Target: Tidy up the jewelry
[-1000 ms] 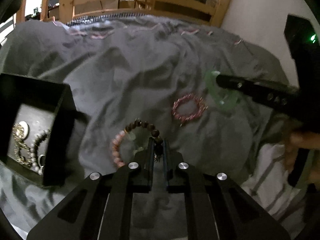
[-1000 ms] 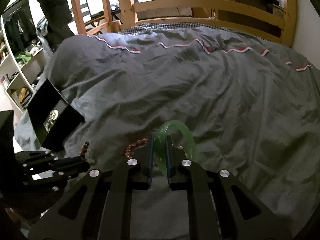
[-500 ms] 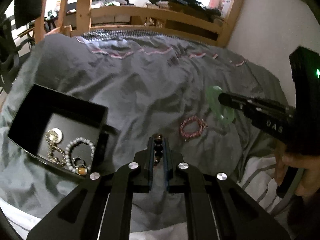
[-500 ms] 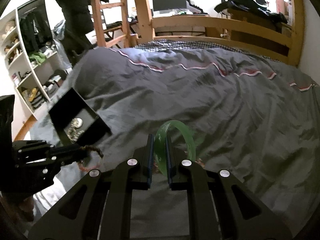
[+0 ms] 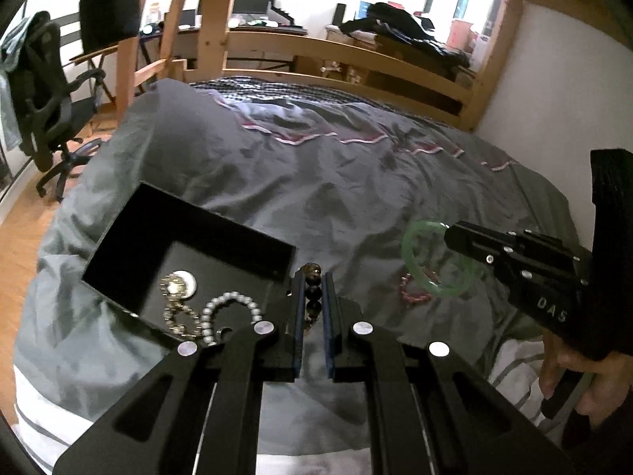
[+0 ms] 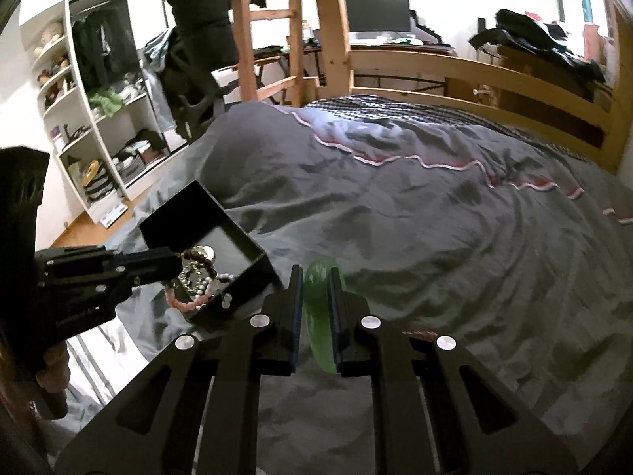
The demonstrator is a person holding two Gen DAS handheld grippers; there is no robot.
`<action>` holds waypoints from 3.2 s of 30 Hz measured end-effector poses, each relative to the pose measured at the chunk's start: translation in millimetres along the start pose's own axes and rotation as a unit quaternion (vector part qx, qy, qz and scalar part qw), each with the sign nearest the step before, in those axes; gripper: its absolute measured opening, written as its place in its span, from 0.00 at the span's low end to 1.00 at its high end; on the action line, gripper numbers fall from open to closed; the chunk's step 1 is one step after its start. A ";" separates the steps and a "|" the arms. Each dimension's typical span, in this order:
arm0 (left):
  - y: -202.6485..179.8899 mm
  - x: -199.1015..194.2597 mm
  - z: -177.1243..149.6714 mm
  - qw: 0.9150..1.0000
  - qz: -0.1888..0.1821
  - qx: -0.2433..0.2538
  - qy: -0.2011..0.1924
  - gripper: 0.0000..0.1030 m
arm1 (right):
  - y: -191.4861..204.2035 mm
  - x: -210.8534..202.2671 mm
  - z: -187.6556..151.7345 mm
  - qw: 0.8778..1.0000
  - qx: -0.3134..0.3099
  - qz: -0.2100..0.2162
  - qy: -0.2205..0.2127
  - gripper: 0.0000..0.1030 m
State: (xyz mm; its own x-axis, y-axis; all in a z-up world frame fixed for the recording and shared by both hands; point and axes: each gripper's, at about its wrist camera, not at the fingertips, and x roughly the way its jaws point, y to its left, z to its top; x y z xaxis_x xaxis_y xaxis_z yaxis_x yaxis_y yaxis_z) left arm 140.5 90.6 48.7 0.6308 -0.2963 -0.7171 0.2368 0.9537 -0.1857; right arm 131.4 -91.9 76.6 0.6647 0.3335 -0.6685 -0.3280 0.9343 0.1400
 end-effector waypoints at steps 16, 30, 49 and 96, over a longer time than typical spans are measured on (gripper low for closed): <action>75.1 -11.1 12.7 0.996 0.046 -0.075 -0.020 0.08 | 85.8 53.4 25.8 0.995 -0.070 0.064 0.008 0.13; 115.9 8.4 7.8 0.988 0.069 -0.138 -0.002 0.08 | 119.0 97.3 2.7 0.990 -0.102 0.091 0.043 0.13; 95.9 -29.9 16.0 0.985 0.092 -0.111 -0.098 0.82 | 81.6 65.0 1.7 0.994 -0.110 -0.019 -0.019 0.97; -103.3 169.3 -33.9 0.989 -0.052 0.103 0.090 0.30 | -129.3 98.6 -86.4 0.980 -0.050 -0.055 0.186 0.37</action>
State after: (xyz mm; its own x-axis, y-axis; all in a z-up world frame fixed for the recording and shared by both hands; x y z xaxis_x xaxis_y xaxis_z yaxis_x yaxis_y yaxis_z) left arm 197.8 -56.3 -76.3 0.4584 -0.3609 -0.8122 0.4507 0.8820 -0.1375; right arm 181.4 -190.7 -70.5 0.4156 0.1443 -0.8980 -0.3441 0.9389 -0.0084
